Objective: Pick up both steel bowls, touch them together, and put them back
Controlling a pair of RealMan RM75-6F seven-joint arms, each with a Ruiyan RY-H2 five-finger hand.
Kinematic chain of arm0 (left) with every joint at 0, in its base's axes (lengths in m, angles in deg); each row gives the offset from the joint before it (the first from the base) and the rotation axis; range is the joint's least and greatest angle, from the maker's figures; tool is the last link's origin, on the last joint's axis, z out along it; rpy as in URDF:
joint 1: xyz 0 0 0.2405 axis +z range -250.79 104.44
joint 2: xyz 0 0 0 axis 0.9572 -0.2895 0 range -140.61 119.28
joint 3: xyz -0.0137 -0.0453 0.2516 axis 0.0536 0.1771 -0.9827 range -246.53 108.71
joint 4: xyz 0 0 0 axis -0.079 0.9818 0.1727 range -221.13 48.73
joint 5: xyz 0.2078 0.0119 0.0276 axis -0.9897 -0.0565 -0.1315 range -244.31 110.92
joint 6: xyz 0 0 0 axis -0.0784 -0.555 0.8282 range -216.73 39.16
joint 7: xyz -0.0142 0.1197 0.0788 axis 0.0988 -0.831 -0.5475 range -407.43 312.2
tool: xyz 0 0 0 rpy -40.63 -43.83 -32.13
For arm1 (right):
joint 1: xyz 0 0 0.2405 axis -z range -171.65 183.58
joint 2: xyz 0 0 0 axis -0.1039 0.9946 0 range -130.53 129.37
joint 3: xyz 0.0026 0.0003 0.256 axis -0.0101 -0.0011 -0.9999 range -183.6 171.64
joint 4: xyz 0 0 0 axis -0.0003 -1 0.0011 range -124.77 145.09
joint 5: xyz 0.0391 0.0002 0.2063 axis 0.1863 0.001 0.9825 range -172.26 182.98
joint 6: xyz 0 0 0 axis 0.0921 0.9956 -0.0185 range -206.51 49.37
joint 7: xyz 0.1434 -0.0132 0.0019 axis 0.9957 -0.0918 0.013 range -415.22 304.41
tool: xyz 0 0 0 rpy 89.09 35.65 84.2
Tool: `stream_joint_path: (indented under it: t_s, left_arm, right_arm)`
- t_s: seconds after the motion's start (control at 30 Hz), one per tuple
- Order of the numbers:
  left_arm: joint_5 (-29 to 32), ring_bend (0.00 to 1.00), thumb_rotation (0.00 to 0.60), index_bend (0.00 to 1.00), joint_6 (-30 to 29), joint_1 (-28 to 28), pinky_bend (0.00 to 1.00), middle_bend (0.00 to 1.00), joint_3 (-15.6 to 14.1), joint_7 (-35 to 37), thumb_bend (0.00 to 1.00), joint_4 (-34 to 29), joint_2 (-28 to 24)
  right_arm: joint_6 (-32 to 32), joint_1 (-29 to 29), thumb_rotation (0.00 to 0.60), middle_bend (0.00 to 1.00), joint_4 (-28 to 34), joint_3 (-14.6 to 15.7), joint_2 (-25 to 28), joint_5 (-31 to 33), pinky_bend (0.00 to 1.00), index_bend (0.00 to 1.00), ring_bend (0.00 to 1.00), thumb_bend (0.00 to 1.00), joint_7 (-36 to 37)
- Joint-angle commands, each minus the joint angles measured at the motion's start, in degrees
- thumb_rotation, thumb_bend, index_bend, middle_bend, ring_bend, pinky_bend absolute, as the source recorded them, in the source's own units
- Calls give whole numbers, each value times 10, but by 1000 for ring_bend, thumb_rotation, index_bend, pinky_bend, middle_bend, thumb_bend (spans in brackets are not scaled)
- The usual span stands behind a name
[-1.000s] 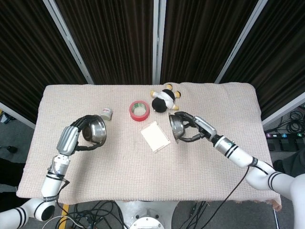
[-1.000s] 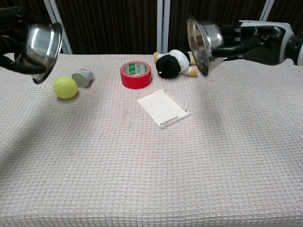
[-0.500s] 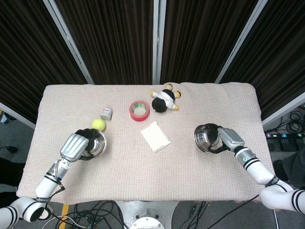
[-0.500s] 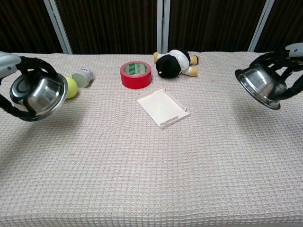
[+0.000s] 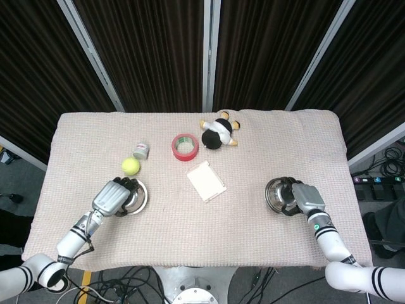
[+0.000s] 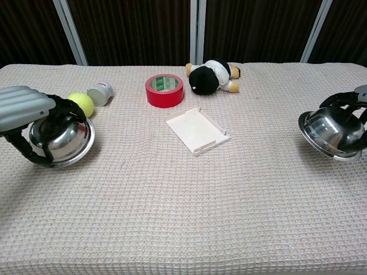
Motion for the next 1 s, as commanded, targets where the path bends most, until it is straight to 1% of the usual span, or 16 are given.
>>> stream_joint_path:
  t_s: [0.03, 0.13, 0.27, 0.43, 0.5, 0.57, 0.6, 0.7, 0.77, 0.83, 0.9, 1.0]
  left_arm:
    - [3, 462, 600, 526, 23, -15, 629, 474, -1, 6, 220, -5, -16]
    - [5, 461, 600, 525, 39, -23, 627, 474, -2, 14, 220, -1, -20]
    - [9, 458, 600, 525, 54, -30, 623, 474, -4, 31, 220, 12, -14]
    - [10, 437, 600, 520, 62, -33, 608, 468, -7, 41, 220, 22, -12]
    - [11, 432, 600, 504, 63, -33, 603, 458, -9, 45, 219, 21, -13]
    - [11, 424, 600, 469, 64, -33, 599, 438, -11, 48, 211, 19, -16]
    - [11, 417, 600, 435, 64, -33, 596, 420, -12, 50, 197, 18, -17]
    - [8, 388, 600, 304, 72, -36, 584, 357, -18, 62, 118, 12, -23]
    - [9, 338, 600, 191, 82, -39, 550, 290, -21, 67, 62, 6, -28]
    - [9, 286, 600, 118, 80, -39, 508, 227, -21, 68, 24, 7, -29]
    - [12, 249, 600, 87, 81, -38, 474, 184, -21, 71, 6, 6, -30]
    - [19, 186, 600, 64, 84, -36, 409, 130, -21, 69, 0, 1, -33]
  right_arm:
    - [8, 5, 600, 280, 11, -6, -1, 5, 274, 496, 193, 275, -22]
    - [25, 10, 600, 277, 22, -7, -6, 11, 273, 492, 192, 275, -52]
    - [30, 15, 600, 274, 28, -12, -16, 22, 270, 489, 190, 276, -78]
    - [25, 20, 600, 270, 25, -23, -24, 28, 267, 482, 186, 275, -90]
    - [22, 21, 600, 266, 24, -28, -24, 29, 262, 464, 181, 265, -95]
    - [18, 22, 600, 254, 24, -32, -25, 31, 248, 416, 167, 240, -99]
    - [15, 22, 600, 246, 23, -33, -25, 32, 242, 389, 158, 231, -100]
    - [3, 21, 600, 195, 23, -37, -24, 36, 190, 240, 99, 182, -104]
    - [-5, 22, 600, 128, 23, -41, -23, 33, 118, 106, 29, 129, -103]
    - [-8, 23, 600, 79, 22, -45, -23, 26, 70, 40, 3, 106, -99]
    - [-10, 26, 600, 30, 22, -48, -22, 19, 22, 5, 0, 85, -95]
    - [-11, 30, 600, 0, 22, -54, -21, 10, 0, 0, 0, 56, -88]
